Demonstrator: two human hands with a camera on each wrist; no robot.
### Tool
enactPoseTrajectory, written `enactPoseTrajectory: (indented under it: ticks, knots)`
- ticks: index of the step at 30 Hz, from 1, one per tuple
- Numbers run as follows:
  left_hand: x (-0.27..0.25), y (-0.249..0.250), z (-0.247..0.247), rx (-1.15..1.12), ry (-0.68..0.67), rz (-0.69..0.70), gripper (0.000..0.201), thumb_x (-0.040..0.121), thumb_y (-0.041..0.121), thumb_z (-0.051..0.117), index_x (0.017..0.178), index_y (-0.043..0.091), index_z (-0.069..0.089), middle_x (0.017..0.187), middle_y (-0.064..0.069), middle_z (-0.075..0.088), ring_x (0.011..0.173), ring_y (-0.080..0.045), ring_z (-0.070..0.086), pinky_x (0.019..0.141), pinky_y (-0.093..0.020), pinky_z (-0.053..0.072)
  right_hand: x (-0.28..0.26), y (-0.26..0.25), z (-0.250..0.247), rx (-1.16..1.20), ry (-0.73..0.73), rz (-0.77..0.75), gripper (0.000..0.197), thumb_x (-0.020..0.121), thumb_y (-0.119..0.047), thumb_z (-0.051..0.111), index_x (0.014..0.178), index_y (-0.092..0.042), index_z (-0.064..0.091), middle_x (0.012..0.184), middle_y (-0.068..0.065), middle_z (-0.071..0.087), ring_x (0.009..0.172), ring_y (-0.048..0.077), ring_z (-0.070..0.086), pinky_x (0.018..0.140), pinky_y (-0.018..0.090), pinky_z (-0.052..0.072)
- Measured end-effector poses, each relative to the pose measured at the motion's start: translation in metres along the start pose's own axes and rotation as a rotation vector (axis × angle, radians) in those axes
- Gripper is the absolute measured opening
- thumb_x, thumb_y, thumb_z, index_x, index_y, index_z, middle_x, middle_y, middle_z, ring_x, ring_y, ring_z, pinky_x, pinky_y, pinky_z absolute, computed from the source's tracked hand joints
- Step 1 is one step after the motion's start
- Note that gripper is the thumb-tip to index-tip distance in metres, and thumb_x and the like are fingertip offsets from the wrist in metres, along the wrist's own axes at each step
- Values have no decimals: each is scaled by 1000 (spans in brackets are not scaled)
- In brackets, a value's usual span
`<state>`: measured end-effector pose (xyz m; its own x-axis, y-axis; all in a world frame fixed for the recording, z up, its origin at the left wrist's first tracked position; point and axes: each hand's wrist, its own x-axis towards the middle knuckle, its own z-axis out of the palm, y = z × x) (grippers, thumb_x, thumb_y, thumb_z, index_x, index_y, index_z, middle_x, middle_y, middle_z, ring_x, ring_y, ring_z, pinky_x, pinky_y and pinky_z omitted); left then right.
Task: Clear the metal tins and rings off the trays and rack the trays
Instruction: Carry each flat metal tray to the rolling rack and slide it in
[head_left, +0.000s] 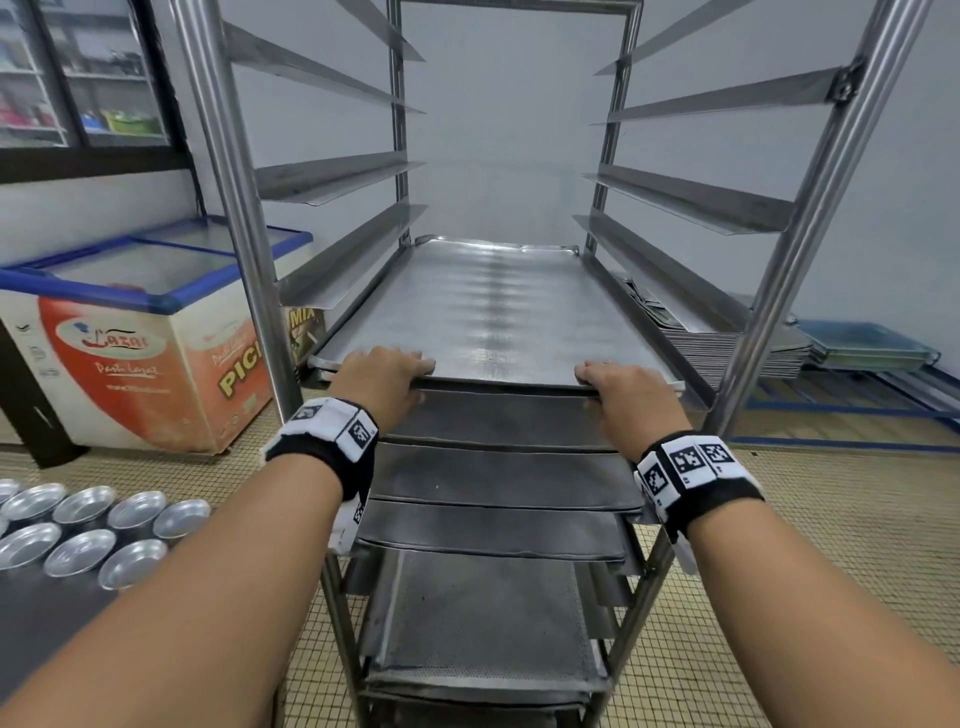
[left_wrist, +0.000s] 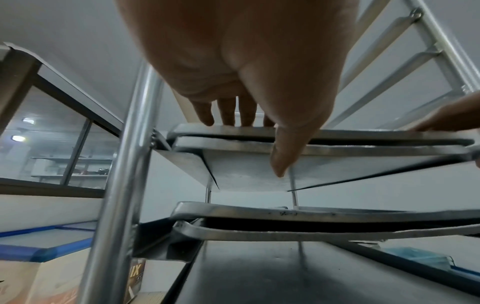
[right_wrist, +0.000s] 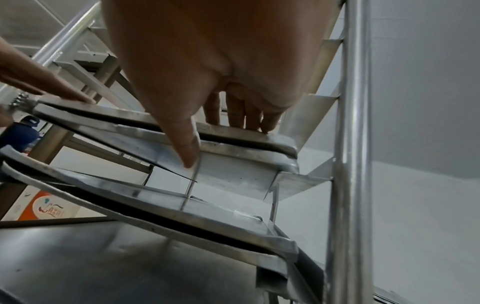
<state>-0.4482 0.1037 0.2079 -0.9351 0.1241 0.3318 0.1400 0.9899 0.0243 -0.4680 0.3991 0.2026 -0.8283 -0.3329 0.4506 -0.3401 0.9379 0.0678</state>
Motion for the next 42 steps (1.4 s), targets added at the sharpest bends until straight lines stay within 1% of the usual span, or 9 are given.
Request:
enactPoseTrajectory:
  ticks: [5, 9, 13, 16, 19, 23, 29, 35, 42]
  knots:
    - [-35, 4, 15, 98, 63, -19, 75, 95, 33, 61, 157, 24, 20, 165, -1, 18, 152, -22, 15, 123, -43, 10, -24, -1, 1, 3, -40, 49, 64, 81, -19, 69, 141, -22, 46, 143, 2, 49, 134, 23, 43, 117, 39, 26]
    - [-63, -5, 8, 17, 49, 29, 79, 91, 30, 64, 157, 21, 23, 163, -5, 23, 150, -24, 20, 122, -39, 20, -52, 5, -15, 66, -85, 40, 75, 83, -18, 69, 149, -20, 35, 153, 5, 37, 143, 24, 31, 120, 37, 24]
    - [-88, -14, -25, -217, 170, -63, 55, 93, 24, 62, 145, 20, 47, 129, -10, 63, 115, -26, 62, 98, -37, 50, -76, 11, -46, 178, -36, 94, 60, 85, -18, 67, 141, -25, 48, 138, -1, 56, 126, 22, 53, 106, 39, 44]
    - [-94, -25, -52, -348, 425, -136, 39, 92, 17, 64, 130, 13, 60, 117, -11, 68, 104, -26, 64, 94, -38, 51, -84, 22, -66, 271, 128, 161, 33, 86, -19, 68, 118, -23, 66, 109, -1, 70, 100, 17, 66, 92, 38, 54]
    - [-83, -44, -79, -482, 585, -314, 37, 91, 20, 65, 126, 9, 58, 119, -14, 64, 110, -31, 59, 98, -45, 47, -85, 36, -88, 381, 325, 293, 19, 89, -21, 68, 107, -15, 71, 95, -1, 72, 84, 12, 65, 85, 32, 56]
    - [-55, -65, -108, -612, 591, -548, 57, 90, 25, 66, 138, 2, 48, 137, -21, 52, 127, -38, 48, 108, -46, 38, -65, 55, -111, 460, 480, 475, 24, 90, -23, 66, 108, -7, 66, 97, 8, 69, 89, 24, 64, 85, 35, 51]
    - [-19, -67, -123, -634, 543, -582, 35, 92, 23, 60, 119, 2, 65, 119, -23, 66, 113, -42, 59, 94, -43, 45, -22, 73, -122, 435, 477, 619, 25, 88, -25, 64, 101, -4, 69, 96, 18, 68, 80, 26, 57, 80, 28, 44]
    - [6, -60, -106, -746, 691, -706, 37, 94, 22, 62, 123, -1, 60, 121, -22, 64, 112, -41, 59, 93, -43, 46, 5, 84, -101, 535, 529, 747, 37, 90, -25, 63, 116, 1, 57, 118, 18, 55, 98, 32, 58, 80, 29, 41]
    - [34, -68, -70, -779, 915, -723, 31, 92, 25, 52, 107, -2, 54, 102, -28, 58, 95, -41, 58, 72, -43, 39, 23, 87, -67, 581, 725, 698, 21, 97, -20, 52, 102, -1, 46, 85, 12, 51, 70, 24, 44, 58, 28, 23]
